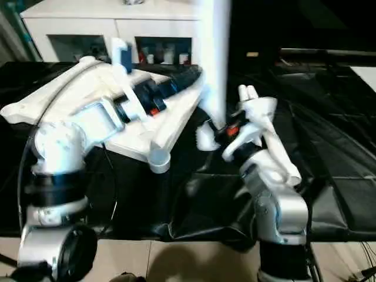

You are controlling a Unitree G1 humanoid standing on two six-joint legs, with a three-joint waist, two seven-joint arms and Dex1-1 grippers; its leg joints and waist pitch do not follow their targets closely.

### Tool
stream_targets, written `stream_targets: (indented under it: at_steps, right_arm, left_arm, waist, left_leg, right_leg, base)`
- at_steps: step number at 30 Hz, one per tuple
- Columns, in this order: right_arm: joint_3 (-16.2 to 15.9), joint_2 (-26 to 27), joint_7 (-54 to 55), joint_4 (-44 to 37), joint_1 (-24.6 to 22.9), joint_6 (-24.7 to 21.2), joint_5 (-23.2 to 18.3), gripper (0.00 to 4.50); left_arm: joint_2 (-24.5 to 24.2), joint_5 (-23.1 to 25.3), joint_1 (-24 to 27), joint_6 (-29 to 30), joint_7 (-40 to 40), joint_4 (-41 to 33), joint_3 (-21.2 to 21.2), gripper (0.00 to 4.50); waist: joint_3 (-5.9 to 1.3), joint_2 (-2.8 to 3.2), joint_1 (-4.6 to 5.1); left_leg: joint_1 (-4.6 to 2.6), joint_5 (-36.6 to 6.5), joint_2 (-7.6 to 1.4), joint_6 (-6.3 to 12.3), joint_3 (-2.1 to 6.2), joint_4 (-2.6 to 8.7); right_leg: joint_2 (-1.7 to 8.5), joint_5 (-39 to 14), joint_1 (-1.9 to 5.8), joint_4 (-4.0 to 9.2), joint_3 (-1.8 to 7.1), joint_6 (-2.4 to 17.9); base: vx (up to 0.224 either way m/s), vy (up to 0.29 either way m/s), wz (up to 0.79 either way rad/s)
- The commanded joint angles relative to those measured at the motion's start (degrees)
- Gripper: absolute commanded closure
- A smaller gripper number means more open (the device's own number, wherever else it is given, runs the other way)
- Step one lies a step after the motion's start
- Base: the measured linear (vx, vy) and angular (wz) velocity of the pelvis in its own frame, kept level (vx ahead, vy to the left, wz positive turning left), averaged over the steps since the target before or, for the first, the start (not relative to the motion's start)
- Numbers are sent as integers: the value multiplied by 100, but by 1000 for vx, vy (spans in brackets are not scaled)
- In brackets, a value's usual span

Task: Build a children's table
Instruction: Pick table leg

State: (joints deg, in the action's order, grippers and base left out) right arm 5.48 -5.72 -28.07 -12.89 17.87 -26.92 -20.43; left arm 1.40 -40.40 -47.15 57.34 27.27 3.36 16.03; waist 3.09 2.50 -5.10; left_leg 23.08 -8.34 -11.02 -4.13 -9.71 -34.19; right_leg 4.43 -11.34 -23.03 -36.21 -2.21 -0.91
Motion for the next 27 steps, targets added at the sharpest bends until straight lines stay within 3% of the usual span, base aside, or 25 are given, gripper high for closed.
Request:
stream_targets:
  at_steps: [1,3,6,10,12,13,14,15,20,21,23,27]
  right_arm:
    - [-236,-99,-296,-259,33,147,-30,261]
    - [-468,-195,-546,-338,-10,235,21,261]
    - [-650,-279,-647,-352,-43,371,117,261]
    - [-812,-342,-532,-215,-43,498,313,261]
    - [-841,-374,-526,-195,-50,512,367,261]
    - [-838,-376,-487,-166,-50,533,388,261]
    - [-838,-376,-487,-166,-50,533,388,261]
    - [-846,-370,-435,-110,-32,576,447,261]
    - [-931,-381,-361,30,33,725,627,261]
    - [-948,-383,-347,49,46,744,645,261]
    - [-970,-377,-268,107,107,753,694,261]
    - [-975,-359,-240,181,146,801,728,261]
  left_arm:
    - [-97,-3,-134,17,-57,150,109,25]
    - [-147,114,-207,-35,-118,309,139,4]
    - [-156,120,-244,-100,-340,449,171,0]
    - [-145,180,-304,-341,-790,722,388,0]
    - [-112,117,-344,-341,-861,765,486,0]
    - [-125,159,-375,-336,-916,796,491,0]
    - [-125,159,-375,-336,-916,796,491,0]
    - [-136,198,-401,-342,-1009,809,525,27]
    - [-144,150,-392,-335,-1111,801,594,54]
    - [-149,113,-377,-324,-1112,797,578,78]
    - [-121,0,-338,-266,-1170,779,529,78]
    - [-118,-57,-321,-215,-1192,749,528,120]
  waist:
    - [-414,-80,-33]
    - [-418,-66,-40]
    - [-435,-92,-52]
    - [-434,-54,-75]
    - [-434,-74,-81]
    - [-432,-115,-88]
    - [-433,-104,-90]
    - [-424,-130,-83]
    - [-427,-109,-83]
    - [-424,-105,-81]
    - [-421,-124,-76]
    - [-415,-127,-80]
  left_leg:
    - [-117,-1181,-57,185,20,335]
    - [-114,-1160,-64,177,26,342]
    - [-101,-1018,-77,216,31,332]
    - [-107,-1024,-69,206,31,331]
    - [-108,-1043,-66,180,28,328]
    - [-104,-1036,-70,204,25,330]
    - [-101,-1027,-70,207,26,328]
    - [-97,-1043,-69,225,21,332]
    - [-95,-1021,-71,222,24,326]
    - [-96,-1018,-72,221,26,330]
    - [-102,-1060,-70,232,19,330]
    - [-100,-1072,-72,237,18,331]
  right_leg:
    - [224,-1084,286,512,147,921]
    - [224,-1041,282,504,148,909]
    - [232,-704,291,462,148,1007]
    - [226,-647,286,467,148,1048]
    - [232,-644,300,467,148,1053]
    - [242,-680,300,462,150,1054]
    - [243,-697,295,461,151,1046]
    - [240,-760,293,476,148,1030]
    - [243,-785,289,473,152,1026]
    - [239,-773,285,471,150,1023]
    - [238,-807,283,476,147,1044]
    - [240,-860,280,481,152,1019]
  base:
    - [0,0,0]
    - [0,0,0]
    - [0,0,0]
    - [0,0,0]
    - [0,0,0]
    - [0,0,0]
    - [0,0,0]
    - [0,0,0]
    - [0,0,0]
    - [0,0,0]
    - [0,0,0]
    - [0,0,0]
